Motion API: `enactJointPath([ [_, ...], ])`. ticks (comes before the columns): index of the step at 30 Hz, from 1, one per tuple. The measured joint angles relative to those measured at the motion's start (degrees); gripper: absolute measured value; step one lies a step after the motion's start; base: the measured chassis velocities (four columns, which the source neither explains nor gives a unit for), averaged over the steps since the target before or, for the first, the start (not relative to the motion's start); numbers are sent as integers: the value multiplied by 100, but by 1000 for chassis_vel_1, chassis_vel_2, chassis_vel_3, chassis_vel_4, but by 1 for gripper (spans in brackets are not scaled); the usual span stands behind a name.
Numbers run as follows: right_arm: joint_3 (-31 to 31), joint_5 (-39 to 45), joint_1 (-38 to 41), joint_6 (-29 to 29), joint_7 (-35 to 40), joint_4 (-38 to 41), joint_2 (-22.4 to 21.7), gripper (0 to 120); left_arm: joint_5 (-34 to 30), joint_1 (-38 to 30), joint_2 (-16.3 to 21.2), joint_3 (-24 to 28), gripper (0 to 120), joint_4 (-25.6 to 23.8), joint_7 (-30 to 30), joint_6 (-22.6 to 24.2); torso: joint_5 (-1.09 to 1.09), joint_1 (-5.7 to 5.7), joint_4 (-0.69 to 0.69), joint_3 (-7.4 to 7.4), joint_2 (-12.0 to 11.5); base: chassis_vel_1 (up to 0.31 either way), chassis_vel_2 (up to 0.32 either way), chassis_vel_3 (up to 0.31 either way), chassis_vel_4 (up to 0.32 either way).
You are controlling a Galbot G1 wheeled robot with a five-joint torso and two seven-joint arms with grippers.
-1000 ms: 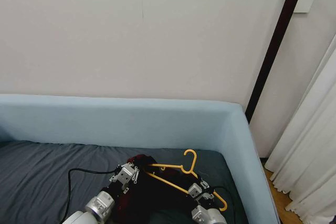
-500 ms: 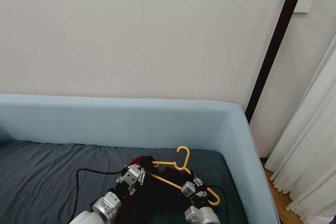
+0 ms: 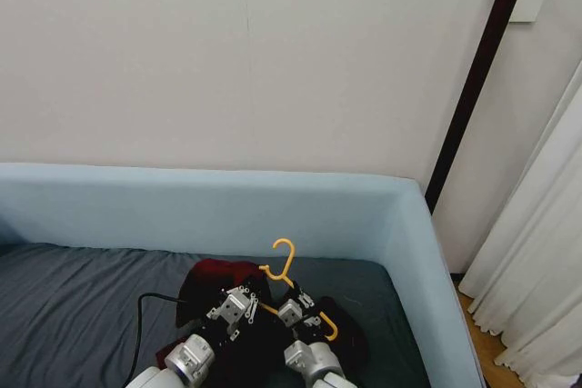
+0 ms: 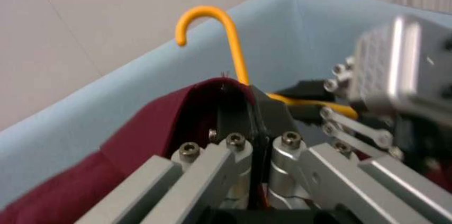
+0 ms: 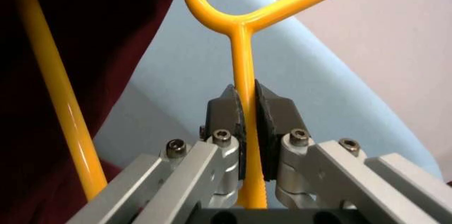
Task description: Pick up the clothes from the sofa and hang them on the clothes hanger.
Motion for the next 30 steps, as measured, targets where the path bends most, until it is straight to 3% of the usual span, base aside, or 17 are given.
enactJointPath([
  [8, 129, 55, 74, 56, 11, 191, -68, 4, 39, 67, 8, -82, 0, 23, 7, -190, 0, 0, -1, 0, 0, 0, 0, 0, 0],
  [16, 441, -143, 172, 956, -183, 483, -172, 4, 26, 137, 55, -213, 3, -42, -164, -406, 1, 0, -1, 0, 0, 0, 0, 0, 0],
  [19, 576, -210, 279, 1167, -254, 596, -197, 4, -39, 182, 82, -241, 17, -86, -367, -447, 1, 0, 0, 0, 0, 0, 0, 0, 0],
  [21, 611, -248, 303, 1205, -281, 616, -215, 4, -81, 198, 92, -261, 19, -97, -406, -485, 1, 0, 0, 0, 0, 0, 0, 0, 0],
  [30, 939, -412, 545, 1457, -521, 842, -537, 4, -220, 755, 705, -843, 55, -197, -502, -1484, 0, 0, 1, 0, 0, 0, 0, 0, 0],
])
